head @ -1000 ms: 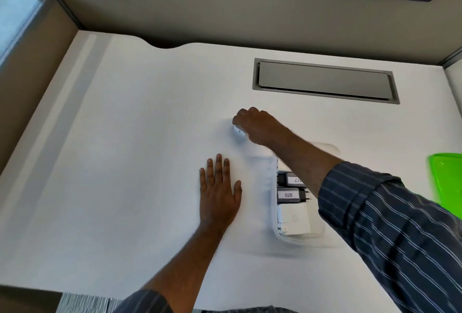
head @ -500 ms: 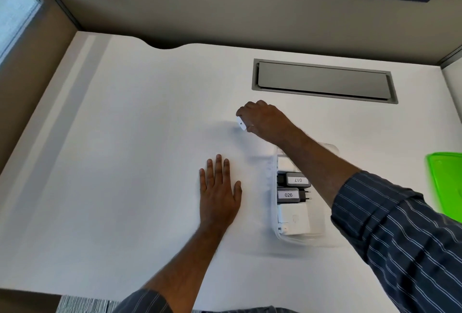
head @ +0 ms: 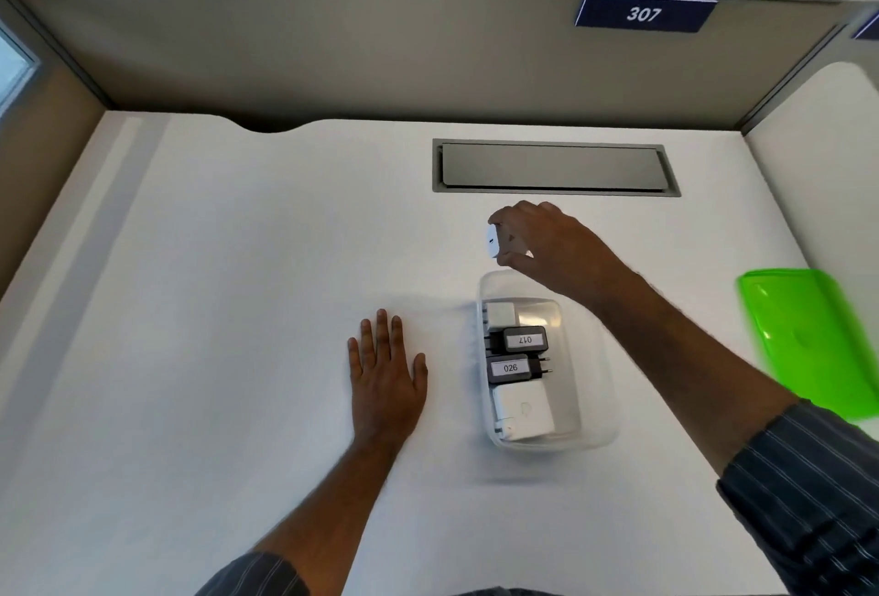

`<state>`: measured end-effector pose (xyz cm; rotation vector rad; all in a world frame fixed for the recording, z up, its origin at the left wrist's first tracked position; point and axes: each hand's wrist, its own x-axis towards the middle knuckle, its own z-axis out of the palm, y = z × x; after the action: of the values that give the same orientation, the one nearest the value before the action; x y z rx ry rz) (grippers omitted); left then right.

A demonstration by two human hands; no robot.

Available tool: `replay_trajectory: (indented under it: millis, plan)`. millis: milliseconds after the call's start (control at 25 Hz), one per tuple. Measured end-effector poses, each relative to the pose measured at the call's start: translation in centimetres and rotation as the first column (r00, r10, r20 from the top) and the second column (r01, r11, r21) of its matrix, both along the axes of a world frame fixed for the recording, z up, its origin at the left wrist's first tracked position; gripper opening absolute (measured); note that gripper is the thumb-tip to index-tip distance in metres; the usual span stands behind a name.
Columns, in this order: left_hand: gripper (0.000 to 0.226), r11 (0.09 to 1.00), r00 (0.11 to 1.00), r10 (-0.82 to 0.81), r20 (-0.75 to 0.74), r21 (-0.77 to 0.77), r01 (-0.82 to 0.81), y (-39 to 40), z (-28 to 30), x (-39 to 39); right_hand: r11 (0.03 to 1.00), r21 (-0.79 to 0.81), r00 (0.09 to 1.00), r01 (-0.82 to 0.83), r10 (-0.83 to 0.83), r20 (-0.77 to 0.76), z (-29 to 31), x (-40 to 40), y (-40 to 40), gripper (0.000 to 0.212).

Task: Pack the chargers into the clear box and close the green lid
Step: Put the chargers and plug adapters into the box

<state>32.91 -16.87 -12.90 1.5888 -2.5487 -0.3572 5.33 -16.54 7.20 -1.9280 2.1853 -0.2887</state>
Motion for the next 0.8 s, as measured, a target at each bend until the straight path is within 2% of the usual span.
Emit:
replay_trajectory:
  millis: [160,440,640,800]
  plan:
    - [0.069,1.0,1.0,0.0,0.005,0.001,0.0,0.0,0.2,0.1,0.998,0.034,0.998,0.051,-0.05,-0.029,0.2,-0.2,4.1,0.044]
    - [0.068,1.0,1.0,0.002,0.005,0.009,-0.002,0.1,0.6,-0.1,0.98,0.158,0.992,0.125,-0.129,0.013,-1.3,0.1,8.6,0.043]
    - [0.068,1.0,1.0,0.004,0.005,0.018,-0.004,0.1,0.7,-0.1,0.959,0.254,0.984,0.125,-0.087,-0.157,-3.4,0.8,8.6,0.034]
    - [0.068,1.0,1.0,0.001,0.012,0.023,-0.001,0.1,0.7,-0.1,0.951,0.273,0.972,0.145,-0.086,-0.217,-5.7,0.7,7.6,0.025]
